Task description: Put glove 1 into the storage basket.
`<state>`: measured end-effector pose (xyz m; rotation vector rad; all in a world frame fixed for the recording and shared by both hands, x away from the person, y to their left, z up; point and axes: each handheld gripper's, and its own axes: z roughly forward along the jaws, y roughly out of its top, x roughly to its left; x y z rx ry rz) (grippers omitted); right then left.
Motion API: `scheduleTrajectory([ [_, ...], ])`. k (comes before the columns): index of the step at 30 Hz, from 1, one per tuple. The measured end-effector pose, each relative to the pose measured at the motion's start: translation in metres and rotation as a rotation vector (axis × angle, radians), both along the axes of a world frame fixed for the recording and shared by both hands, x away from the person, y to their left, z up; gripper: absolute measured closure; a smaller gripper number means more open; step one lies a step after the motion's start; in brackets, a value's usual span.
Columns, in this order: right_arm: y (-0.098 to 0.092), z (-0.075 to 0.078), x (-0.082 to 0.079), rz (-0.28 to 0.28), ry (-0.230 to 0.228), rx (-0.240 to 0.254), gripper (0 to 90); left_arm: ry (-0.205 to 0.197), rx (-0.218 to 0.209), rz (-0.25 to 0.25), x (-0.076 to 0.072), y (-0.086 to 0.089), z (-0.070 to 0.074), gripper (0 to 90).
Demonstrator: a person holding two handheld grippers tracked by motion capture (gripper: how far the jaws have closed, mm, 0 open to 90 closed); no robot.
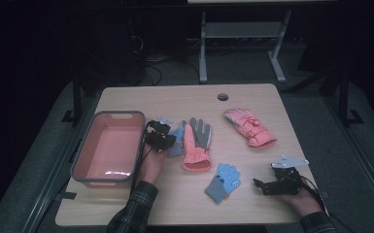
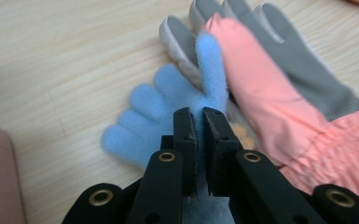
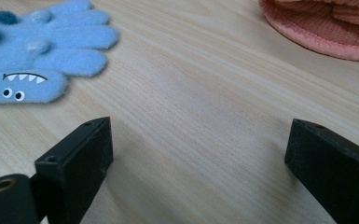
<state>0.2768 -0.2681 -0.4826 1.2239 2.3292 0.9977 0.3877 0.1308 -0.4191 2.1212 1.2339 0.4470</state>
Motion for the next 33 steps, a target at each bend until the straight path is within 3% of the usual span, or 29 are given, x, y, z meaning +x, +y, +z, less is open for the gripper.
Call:
scheduleTrajectory([
  [6, 0.000, 0.000, 0.000, 0.000, 0.000, 0.000, 7.3, 0.006, -0.027, -0.059, -0.002, 0.006, 0.015, 84.4],
  [9, 0.000, 0.000, 0.000, 0.000, 0.000, 0.000, 7.3, 0.022, -0.082, -0.121, -0.004, 0.010, 0.024, 84.5],
  [20, 0.000, 0.000, 0.000, 0.000, 0.000, 0.000, 7.3, 0.001, -0.165, -0.271, -0.020, 0.013, 0.044, 84.5],
  [22, 0.000, 0.000, 0.000, 0.000, 0.000, -0.001, 7.3, -0.001, -0.179, -0.326, -0.025, 0.008, 0.047, 84.5],
  [24, 0.000, 0.000, 0.000, 0.000, 0.000, 0.000, 7.3, -0.003, -0.174, -0.341, -0.027, 0.007, 0.047, 84.4],
  [26, 0.000, 0.000, 0.000, 0.000, 0.000, 0.000, 7.3, 0.002, -0.203, -0.383, -0.031, 0.001, 0.047, 84.4],
  [33, 0.000, 0.000, 0.000, 0.000, -0.002, -0.002, 7.3, 0.016, -0.226, -0.512, -0.045, -0.019, 0.045, 84.4],
])
